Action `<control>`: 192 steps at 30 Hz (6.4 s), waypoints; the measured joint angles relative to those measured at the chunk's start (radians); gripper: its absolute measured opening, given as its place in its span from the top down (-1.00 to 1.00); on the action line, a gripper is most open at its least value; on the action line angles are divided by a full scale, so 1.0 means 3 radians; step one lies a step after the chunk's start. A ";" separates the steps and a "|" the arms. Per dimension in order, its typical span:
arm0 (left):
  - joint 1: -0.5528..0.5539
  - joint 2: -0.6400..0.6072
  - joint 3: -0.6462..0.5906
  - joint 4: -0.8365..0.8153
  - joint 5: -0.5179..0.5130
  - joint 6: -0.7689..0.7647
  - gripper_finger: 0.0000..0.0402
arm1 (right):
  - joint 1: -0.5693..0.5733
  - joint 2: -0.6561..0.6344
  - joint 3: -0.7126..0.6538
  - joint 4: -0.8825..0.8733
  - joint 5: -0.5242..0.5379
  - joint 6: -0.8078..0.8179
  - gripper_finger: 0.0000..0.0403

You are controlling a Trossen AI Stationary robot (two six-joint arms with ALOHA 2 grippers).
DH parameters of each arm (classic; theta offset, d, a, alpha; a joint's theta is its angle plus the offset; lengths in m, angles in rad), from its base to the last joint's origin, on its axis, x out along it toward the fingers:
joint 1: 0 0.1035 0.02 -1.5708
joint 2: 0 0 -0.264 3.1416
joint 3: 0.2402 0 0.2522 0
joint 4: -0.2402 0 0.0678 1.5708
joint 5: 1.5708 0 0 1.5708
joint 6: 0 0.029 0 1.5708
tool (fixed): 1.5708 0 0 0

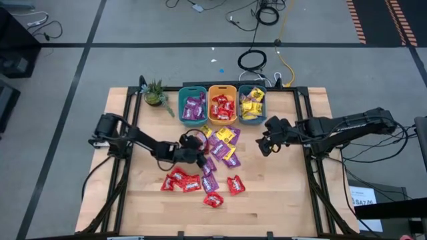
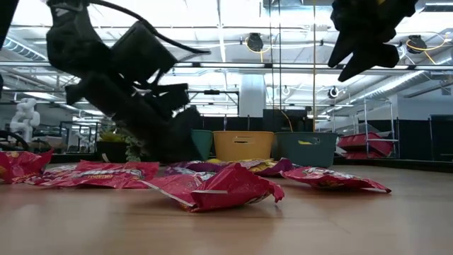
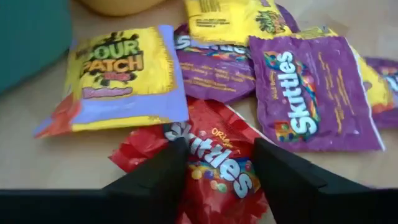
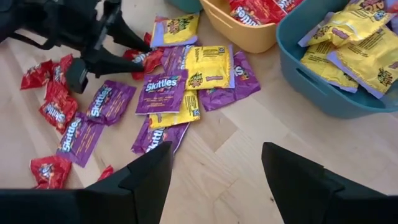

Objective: Sort candy
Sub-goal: Put the red candy into the yellow bin

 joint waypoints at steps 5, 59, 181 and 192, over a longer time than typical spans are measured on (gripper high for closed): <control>-0.0056 -0.0027 0.0120 -0.0322 0.0120 -0.0265 0.43 | 0.0077 0.0000 0.0000 0.0001 -0.0005 -0.0001 -0.18; 0.1976 -0.0237 0.2647 -0.2148 0.1564 0.2009 0.01 | 0.0114 0.0061 0.0000 0.0401 0.0521 0.0440 -0.18; 0.1902 -0.1132 0.1891 -0.3208 0.2284 0.0820 0.88 | 0.0114 0.0060 0.0000 0.0530 0.0343 0.0226 -0.18; 0.2292 0.0151 0.3456 -0.2999 0.2350 0.1914 0.54 | 0.0114 0.0060 0.0000 0.0528 0.0344 0.0685 -0.18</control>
